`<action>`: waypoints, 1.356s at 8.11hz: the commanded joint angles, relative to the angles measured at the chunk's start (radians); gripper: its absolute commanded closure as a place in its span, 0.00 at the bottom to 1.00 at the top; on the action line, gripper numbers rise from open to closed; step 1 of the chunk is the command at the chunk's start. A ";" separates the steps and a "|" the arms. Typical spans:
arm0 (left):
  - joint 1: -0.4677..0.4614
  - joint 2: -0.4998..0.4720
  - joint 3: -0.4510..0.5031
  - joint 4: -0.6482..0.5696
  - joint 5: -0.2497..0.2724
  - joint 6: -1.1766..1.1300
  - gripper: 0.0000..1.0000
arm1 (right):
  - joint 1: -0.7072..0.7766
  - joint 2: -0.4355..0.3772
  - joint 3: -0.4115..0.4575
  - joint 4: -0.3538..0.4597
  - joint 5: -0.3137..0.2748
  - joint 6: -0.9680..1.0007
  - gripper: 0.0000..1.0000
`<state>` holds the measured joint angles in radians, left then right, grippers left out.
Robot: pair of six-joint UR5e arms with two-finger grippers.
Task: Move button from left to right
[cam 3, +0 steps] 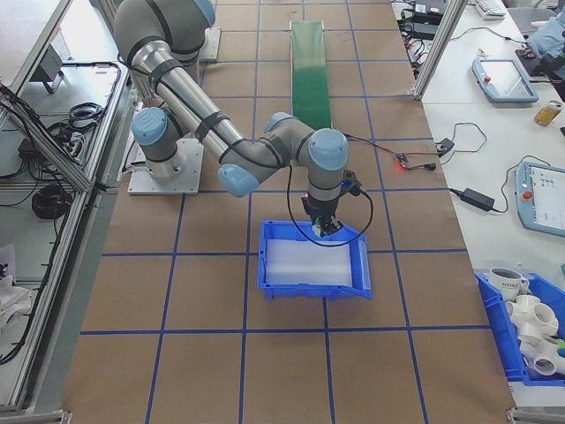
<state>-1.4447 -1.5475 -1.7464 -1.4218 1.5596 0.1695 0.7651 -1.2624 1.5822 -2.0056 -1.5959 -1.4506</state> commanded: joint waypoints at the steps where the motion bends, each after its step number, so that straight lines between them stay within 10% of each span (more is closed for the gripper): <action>1: 0.000 -0.002 -0.001 0.001 -0.009 -0.002 0.00 | -0.043 0.150 0.011 -0.147 0.004 -0.368 1.00; 4: 0.000 -0.006 -0.001 0.006 -0.009 -0.008 0.00 | -0.044 0.208 0.042 -0.214 -0.007 -0.533 0.78; 5: 0.001 -0.002 -0.001 0.004 -0.010 -0.007 0.00 | -0.044 0.209 0.044 -0.214 -0.004 -0.533 0.20; 6: 0.000 -0.006 -0.001 0.004 -0.012 -0.008 0.00 | -0.044 0.196 0.044 -0.214 -0.009 -0.533 0.00; 9: 0.000 -0.006 -0.001 0.006 -0.012 -0.007 0.00 | -0.044 0.048 0.044 -0.196 0.005 -0.405 0.00; 11: -0.005 -0.005 -0.001 0.004 -0.012 -0.008 0.00 | -0.038 -0.111 0.045 0.027 0.005 -0.137 0.00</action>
<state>-1.4467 -1.5534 -1.7472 -1.4166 1.5478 0.1616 0.7205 -1.2326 1.6260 -2.1606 -1.5941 -1.8020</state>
